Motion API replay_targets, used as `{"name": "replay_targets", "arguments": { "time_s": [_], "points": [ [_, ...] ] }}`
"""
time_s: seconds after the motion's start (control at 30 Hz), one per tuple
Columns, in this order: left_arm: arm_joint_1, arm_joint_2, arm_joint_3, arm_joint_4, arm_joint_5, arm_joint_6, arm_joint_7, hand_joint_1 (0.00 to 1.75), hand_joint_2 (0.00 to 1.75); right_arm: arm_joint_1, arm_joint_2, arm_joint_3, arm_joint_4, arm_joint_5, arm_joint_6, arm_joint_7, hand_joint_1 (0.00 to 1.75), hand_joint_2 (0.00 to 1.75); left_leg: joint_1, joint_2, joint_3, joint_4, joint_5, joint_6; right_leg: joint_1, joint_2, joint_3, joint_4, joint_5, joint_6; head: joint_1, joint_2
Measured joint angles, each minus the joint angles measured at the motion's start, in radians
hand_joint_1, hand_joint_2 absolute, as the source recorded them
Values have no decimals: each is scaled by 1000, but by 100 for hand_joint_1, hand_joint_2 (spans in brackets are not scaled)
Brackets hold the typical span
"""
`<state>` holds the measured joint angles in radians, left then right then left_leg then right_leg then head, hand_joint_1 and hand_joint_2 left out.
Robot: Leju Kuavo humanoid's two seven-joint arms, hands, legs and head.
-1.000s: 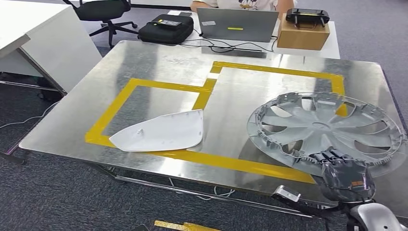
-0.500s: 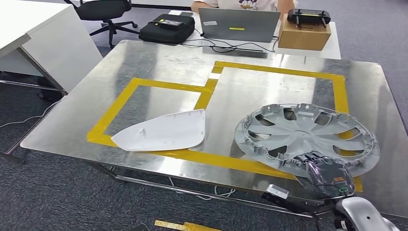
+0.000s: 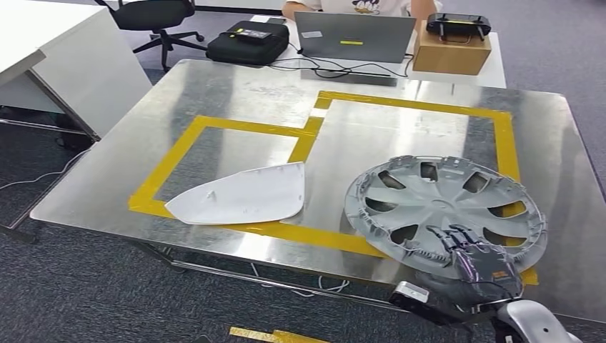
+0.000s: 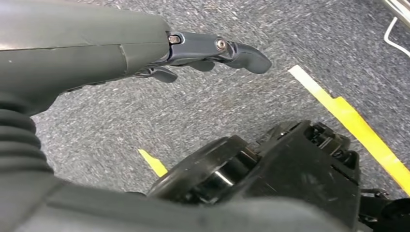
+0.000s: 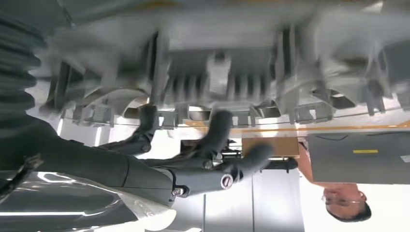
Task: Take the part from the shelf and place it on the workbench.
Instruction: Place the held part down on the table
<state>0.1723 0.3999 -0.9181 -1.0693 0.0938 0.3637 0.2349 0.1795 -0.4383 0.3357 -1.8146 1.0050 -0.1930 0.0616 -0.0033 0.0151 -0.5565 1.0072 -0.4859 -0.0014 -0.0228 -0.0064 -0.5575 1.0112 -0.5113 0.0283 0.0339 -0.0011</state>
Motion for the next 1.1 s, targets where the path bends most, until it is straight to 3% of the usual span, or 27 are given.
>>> {"name": "replay_targets", "arguments": {
  "time_s": [0.07, 0.23, 0.47, 0.63, 1.1],
  "points": [
    [2, 4, -3, -5, 1, 9, 4, 0, 0, 10, 0, 0, 0, -11, -12, 4, 0, 0, 0, 0, 0, 0, 0, 0, 0, 0, 0, 0, 0, 0, 0, 0],
    [10, 8, -7, -19, 4, 38, 25, 0, 0, 32, 0, -7, -20, -19, -58, 21, 0, 0, 0, 0, 0, 1, 0, 0, 0, 1, 0, 0, 0, 0, 0, 0],
    [13, 14, -24, -38, 6, 67, 37, 0, 0, 31, 22, -47, -97, 93, -128, 40, 0, 0, 0, 0, 0, 2, 0, 0, 0, 1, 0, 0, 1, 1, 0, 0],
    [13, 15, -34, -45, 19, 78, 29, 0, 0, 29, 49, -85, -162, 180, -239, 13, 0, 0, 0, 0, 0, 2, 0, 0, 0, 1, 1, 0, 1, 1, 0, 0],
    [9, 21, -54, -54, 61, 84, 12, 0, 0, 25, 65, -121, -282, 245, -286, -8, 0, 0, -1, 0, 0, 4, -1, 1, -2, 1, 1, -1, 3, 2, 0, 0]
  ]
}}
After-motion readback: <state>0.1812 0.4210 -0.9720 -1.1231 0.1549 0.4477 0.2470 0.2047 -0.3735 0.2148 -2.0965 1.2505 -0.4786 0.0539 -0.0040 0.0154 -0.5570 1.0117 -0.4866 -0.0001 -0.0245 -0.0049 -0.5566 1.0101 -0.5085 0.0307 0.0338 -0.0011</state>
